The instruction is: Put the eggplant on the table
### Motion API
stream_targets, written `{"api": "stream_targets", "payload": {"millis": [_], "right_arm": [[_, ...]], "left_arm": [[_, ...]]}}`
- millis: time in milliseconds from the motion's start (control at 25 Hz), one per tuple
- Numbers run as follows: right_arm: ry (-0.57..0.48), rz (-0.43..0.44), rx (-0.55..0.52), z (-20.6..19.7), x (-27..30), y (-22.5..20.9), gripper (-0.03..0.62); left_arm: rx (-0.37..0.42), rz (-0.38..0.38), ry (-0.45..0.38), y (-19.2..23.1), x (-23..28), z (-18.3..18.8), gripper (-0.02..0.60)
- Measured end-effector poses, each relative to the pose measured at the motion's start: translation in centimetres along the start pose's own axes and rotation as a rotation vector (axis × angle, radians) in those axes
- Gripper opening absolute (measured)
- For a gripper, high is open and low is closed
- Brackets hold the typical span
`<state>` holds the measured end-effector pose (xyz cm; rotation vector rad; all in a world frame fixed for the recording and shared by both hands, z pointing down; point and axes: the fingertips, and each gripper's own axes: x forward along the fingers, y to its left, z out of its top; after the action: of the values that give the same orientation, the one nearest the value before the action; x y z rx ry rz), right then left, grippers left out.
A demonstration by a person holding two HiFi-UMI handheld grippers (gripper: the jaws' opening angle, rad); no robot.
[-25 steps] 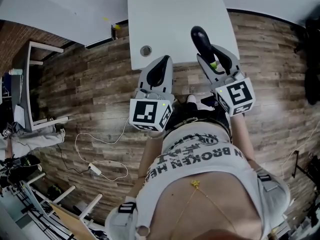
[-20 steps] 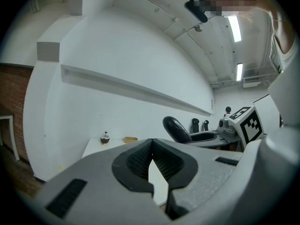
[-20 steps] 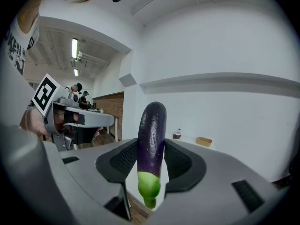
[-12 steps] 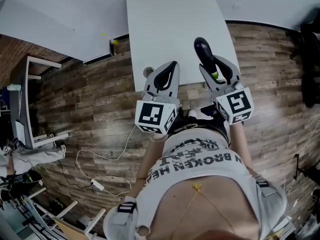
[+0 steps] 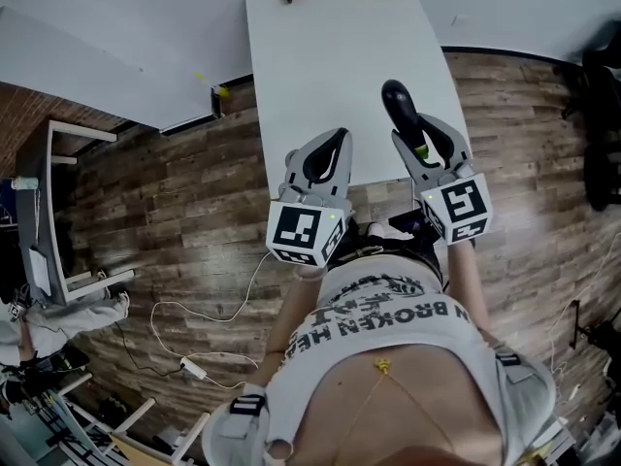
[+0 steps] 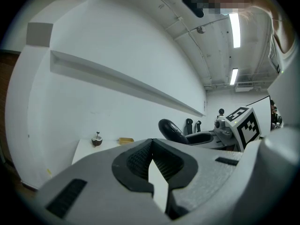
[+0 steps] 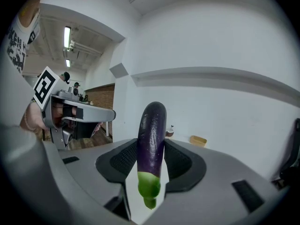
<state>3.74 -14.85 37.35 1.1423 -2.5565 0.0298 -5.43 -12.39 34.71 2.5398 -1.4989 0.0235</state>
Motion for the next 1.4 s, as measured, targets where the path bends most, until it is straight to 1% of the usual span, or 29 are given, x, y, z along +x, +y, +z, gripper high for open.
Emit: {"api": "stream_targets", "payload": {"millis": [200,560,720,1000,1200,1400], "right_arm": [[0.017,-0.004,-0.027,0.1,2.0,-0.1,0.175],[0.074,-0.022,-0.026,-0.5,5.0,0.3,0.175],[0.113,-0.035,-0.021,-1.2,6.2,0.7,0.175],[0.145,-0.037,-0.026,-1.8,8.2,1.9,0.175],[0.182,-0.015,-0.036,-3.4,8.9,1.4,0.175],[0.210,0.040,-0.069,-4.4,9.9,0.0,0.175]], "left_arm": [[-0.012,-0.018,0.006,1.4,1.2,-0.2,0.006],[-0.016,-0.069,0.018,4.0,2.6,0.0,0.006],[-0.017,-0.090,0.022,5.3,2.6,-0.2,0.006],[-0.021,-0.107,0.036,7.5,2.2,-0.7,0.006],[-0.023,-0.095,0.047,7.4,2.4,-1.2,0.006],[-0.030,-0.046,0.047,7.1,3.3,-1.1,0.006]]}}
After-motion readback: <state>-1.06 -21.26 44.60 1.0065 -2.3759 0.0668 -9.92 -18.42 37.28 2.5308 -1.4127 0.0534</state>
